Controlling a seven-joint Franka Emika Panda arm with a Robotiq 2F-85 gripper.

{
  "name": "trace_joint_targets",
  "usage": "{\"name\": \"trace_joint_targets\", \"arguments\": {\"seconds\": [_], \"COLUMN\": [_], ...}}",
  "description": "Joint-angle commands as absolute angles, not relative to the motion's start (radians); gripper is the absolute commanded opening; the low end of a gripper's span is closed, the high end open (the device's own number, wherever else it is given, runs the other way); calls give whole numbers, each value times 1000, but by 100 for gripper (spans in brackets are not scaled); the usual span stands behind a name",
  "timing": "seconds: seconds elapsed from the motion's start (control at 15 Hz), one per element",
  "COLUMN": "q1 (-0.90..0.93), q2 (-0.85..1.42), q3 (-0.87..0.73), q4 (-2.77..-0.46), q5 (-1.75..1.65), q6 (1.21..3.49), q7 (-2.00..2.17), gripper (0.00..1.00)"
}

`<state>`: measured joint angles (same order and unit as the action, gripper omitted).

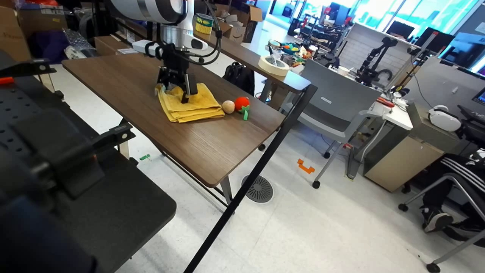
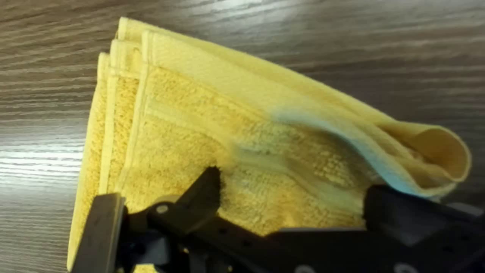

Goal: Use the towel to wipe the table

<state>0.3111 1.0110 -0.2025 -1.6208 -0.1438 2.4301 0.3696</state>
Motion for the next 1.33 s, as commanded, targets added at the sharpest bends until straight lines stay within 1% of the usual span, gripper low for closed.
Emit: {"name": "trace_joint_targets", "arguments": {"seconds": [0.0, 0.33, 0.47, 0.53, 0.67, 0.73, 1.07, 1.27], "q1": [334, 372, 337, 338, 342, 363, 347, 337], "q2": [926, 802, 795, 807, 848, 871, 936, 985], "q3": [-127, -36, 29, 33, -10, -76, -269, -331], "q4": [-1854, -2104, -2130, -2123, -2075, -2050, -1997, -1960], "q5": [-201, -241, -224, -216, -201, -207, -216, -197], "q6": [2597, 2783, 2801, 2795, 2772, 2797, 2806, 2773], "q7": [303, 210, 122, 115, 151, 201, 313, 379], "gripper": [100, 100, 100, 100, 100, 100, 100, 100]}}
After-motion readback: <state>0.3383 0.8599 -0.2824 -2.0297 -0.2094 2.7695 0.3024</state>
